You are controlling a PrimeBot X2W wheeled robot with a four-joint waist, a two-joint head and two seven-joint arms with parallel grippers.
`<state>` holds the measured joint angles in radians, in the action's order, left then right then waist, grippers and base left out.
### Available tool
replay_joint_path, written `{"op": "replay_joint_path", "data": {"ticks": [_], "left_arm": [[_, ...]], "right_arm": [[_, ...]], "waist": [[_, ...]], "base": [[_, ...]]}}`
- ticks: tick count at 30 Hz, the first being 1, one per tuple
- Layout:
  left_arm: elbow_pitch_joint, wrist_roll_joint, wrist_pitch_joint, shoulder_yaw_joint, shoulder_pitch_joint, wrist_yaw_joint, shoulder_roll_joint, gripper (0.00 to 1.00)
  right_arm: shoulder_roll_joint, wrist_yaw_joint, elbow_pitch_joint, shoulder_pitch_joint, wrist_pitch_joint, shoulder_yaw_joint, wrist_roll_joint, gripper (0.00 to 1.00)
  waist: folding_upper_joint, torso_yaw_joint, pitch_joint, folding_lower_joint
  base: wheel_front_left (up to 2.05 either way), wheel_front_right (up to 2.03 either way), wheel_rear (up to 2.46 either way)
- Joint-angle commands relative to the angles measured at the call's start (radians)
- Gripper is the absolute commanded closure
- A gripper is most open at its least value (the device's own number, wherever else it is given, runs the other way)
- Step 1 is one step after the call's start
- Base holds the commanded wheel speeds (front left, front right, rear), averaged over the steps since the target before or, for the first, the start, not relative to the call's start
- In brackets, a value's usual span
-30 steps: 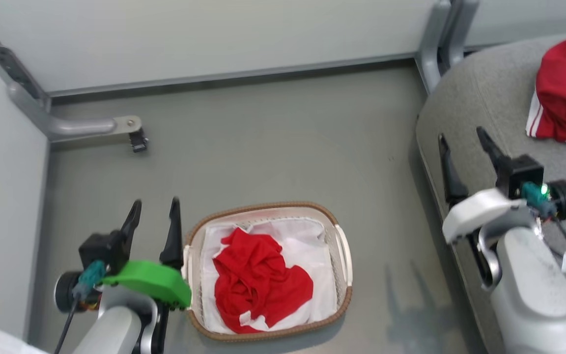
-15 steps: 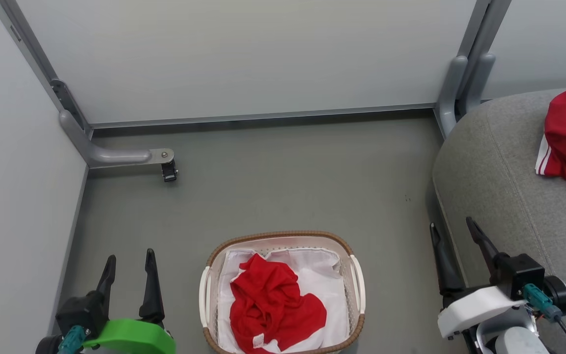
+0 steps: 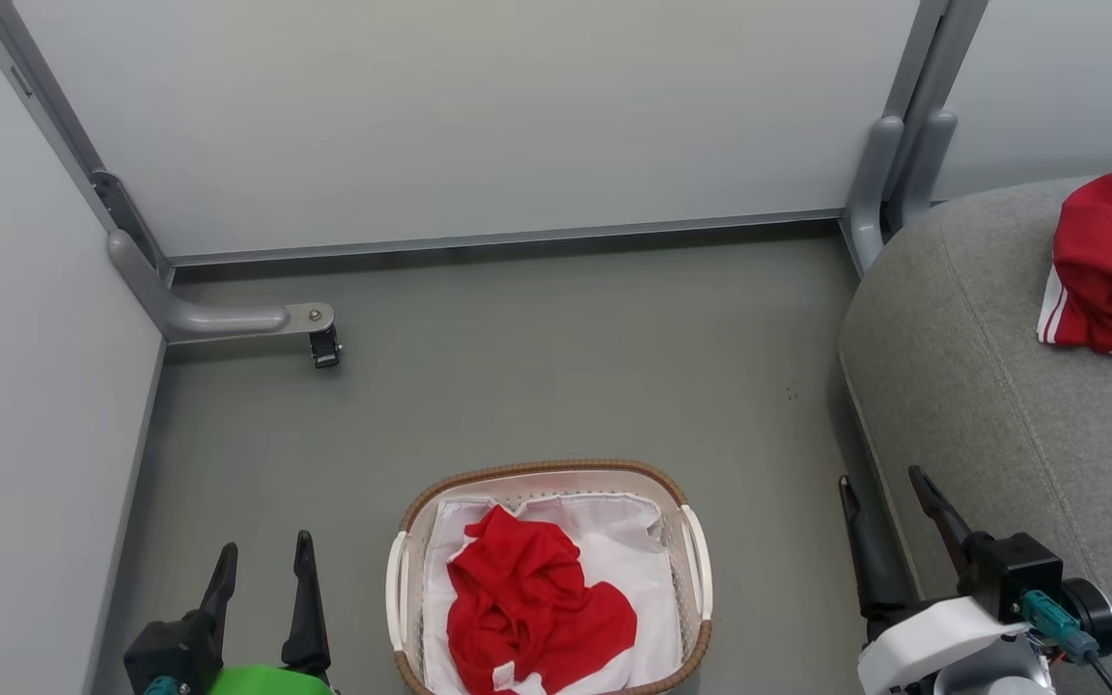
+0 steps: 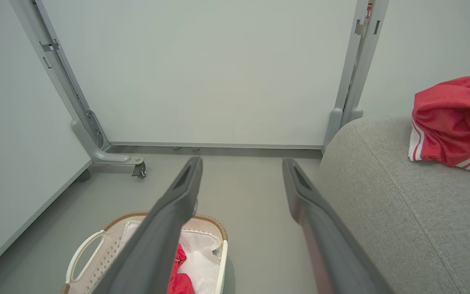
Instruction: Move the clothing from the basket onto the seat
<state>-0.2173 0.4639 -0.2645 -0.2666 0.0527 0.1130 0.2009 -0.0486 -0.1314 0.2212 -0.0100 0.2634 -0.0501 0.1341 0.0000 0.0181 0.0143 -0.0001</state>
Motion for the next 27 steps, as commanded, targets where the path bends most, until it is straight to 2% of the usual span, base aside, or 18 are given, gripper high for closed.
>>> {"op": "replay_joint_path", "data": {"ticks": [1,27], "left_arm": [[-0.003,-0.013,0.000,0.005,0.013,-0.006,-0.003,0.00],[-0.036,-0.039,0.000,0.019,-0.039,-0.044,-0.018,0.00]], "right_arm": [[-0.004,0.001,0.005,0.006,0.002,0.000,0.005,0.00],[-0.003,0.001,-0.002,-0.024,0.002,-0.001,0.006,0.00]], "waist": [[0.0000,0.000,0.000,0.0001],[0.0000,-0.010,0.032,0.0001]], "base": [[0.00,0.00,0.00],[0.00,0.00,0.00]]}}
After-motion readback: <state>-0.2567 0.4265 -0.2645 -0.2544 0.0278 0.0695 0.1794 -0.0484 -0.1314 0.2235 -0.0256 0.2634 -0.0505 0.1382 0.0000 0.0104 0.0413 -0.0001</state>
